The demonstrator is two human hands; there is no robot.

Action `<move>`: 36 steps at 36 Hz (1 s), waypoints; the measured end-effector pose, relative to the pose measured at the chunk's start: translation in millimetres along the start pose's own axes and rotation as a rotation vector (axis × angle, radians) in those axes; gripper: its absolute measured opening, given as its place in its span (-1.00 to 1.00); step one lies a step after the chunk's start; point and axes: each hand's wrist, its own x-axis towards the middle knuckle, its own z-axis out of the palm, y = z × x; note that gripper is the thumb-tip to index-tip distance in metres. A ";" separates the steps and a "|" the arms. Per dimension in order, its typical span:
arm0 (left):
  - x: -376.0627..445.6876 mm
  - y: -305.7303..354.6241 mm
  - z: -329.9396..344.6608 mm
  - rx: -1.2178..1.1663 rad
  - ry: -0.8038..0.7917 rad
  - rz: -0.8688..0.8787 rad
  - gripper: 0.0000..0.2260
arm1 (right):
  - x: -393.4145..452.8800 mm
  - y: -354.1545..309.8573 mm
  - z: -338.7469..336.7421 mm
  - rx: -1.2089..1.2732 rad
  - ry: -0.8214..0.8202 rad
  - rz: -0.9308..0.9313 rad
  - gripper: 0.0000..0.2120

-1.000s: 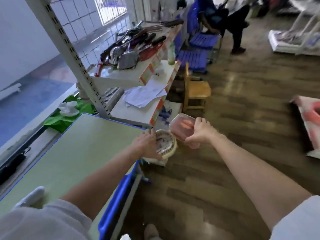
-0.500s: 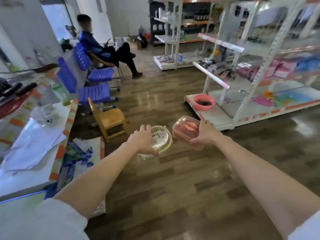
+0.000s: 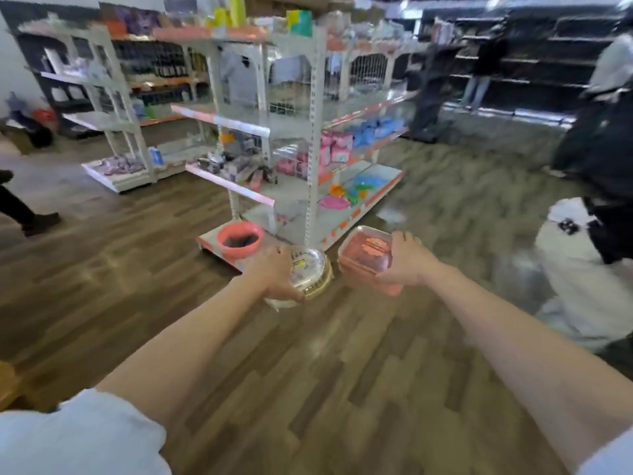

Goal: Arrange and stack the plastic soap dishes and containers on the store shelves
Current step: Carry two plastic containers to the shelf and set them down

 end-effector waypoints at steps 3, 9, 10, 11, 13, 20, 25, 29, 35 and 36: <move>47.3 9.5 -15.1 -0.051 -0.032 0.073 -0.11 | 20.6 18.6 -23.7 -0.056 0.009 0.065 -0.14; 149.8 37.7 -32.3 -0.095 -0.014 0.237 -0.01 | 54.9 37.1 -59.9 -0.012 0.117 0.244 0.25; 162.5 43.0 -30.5 -0.100 -0.020 0.250 -0.02 | 60.9 41.5 -60.5 -0.023 0.117 0.246 0.26; 173.2 48.5 -29.4 -0.103 -0.029 0.268 -0.02 | 67.4 46.5 -60.5 -0.040 0.114 0.240 0.27; 197.3 57.1 -24.5 -0.106 -0.037 0.302 -0.03 | 80.5 58.0 -59.6 -0.061 0.109 0.242 0.25; 272.3 76.5 -18.7 -0.078 -0.031 0.375 -0.13 | 142.7 100.7 -56.8 -0.014 0.090 0.290 0.11; 335.1 93.0 -35.8 -0.048 -0.032 0.374 -0.04 | 207.0 134.5 -60.4 0.034 0.170 0.293 -0.05; 393.5 114.9 -57.0 0.002 0.035 0.345 0.01 | 264.7 170.6 -73.4 0.013 0.205 0.219 -0.16; 484.3 156.4 -104.0 0.030 0.168 0.321 -0.06 | 356.7 233.1 -130.7 0.062 0.270 0.146 -0.14; 499.3 162.9 -111.2 0.019 0.182 0.310 -0.08 | 370.0 242.2 -139.1 0.074 0.281 0.144 -0.14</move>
